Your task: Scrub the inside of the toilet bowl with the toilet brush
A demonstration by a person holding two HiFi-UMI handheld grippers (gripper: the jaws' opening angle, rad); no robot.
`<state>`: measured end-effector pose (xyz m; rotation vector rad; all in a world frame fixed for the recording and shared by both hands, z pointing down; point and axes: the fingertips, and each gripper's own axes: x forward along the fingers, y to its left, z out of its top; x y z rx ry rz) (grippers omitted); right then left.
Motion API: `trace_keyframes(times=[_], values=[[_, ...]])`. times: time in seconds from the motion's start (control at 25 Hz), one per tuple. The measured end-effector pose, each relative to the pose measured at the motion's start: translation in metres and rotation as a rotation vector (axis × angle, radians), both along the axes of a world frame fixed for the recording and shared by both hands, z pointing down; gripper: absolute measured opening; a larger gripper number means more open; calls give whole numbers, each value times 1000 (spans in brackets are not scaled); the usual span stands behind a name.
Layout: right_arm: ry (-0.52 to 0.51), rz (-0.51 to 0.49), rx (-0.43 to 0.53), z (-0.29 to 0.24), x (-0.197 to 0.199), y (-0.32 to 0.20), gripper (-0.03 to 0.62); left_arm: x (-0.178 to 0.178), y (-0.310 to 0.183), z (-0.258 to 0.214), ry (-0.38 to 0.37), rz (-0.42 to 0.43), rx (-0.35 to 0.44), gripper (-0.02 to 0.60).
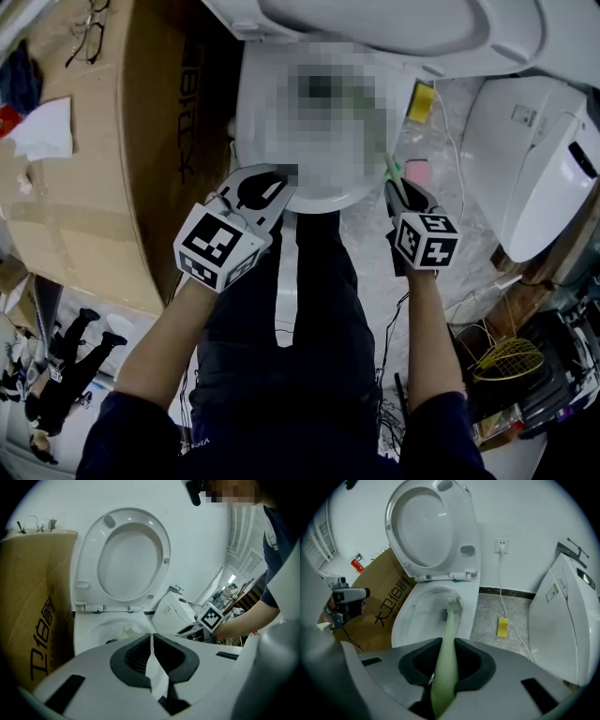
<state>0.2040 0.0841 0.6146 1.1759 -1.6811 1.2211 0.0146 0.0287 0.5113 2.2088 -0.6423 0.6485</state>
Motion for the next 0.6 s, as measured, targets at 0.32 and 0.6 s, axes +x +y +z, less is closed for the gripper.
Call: trace_keyframes(times=[0.32,0.6], values=[[-29,-11,19,-7,-12,3,86,-4,5,-5,-3,-2,14,44],[-53,-49,52,-25,-35,0,86,-13,0,-22,-5,-15,51,44]])
